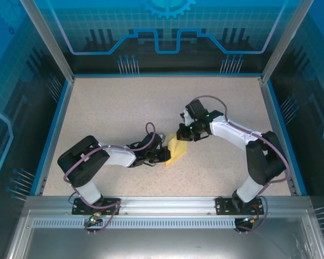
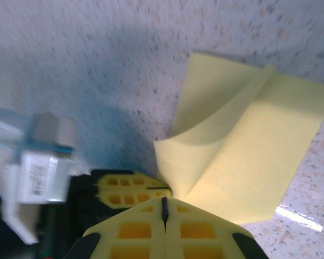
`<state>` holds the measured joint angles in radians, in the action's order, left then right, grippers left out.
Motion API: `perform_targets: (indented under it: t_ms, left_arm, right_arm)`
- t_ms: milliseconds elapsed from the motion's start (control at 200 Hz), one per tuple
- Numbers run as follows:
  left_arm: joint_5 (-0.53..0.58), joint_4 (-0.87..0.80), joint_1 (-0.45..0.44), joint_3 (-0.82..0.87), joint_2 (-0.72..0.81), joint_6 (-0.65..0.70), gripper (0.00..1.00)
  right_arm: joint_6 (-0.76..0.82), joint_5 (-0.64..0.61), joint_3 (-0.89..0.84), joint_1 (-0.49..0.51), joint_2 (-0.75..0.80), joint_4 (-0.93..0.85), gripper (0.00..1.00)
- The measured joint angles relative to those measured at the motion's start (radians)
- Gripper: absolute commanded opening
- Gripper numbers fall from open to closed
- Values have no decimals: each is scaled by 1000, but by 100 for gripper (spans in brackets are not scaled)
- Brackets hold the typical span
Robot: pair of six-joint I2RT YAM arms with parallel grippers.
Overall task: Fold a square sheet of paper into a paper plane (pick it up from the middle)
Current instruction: Fourth fold the wing at the center of the table.
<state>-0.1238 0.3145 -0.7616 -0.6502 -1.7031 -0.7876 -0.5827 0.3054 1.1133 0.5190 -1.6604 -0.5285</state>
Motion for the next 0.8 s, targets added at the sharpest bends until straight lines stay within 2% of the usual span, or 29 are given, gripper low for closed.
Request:
perform_targets:
  t_ms: [385, 800]
  left_arm:
    - [0, -5, -1, -2, 0, 0, 0]
    - [16, -57, -4, -28, 0, -26, 0]
  right_arm:
    - [22, 83, -37, 70, -148, 83, 0]
    - [36, 86, -36, 44, -220, 105, 0]
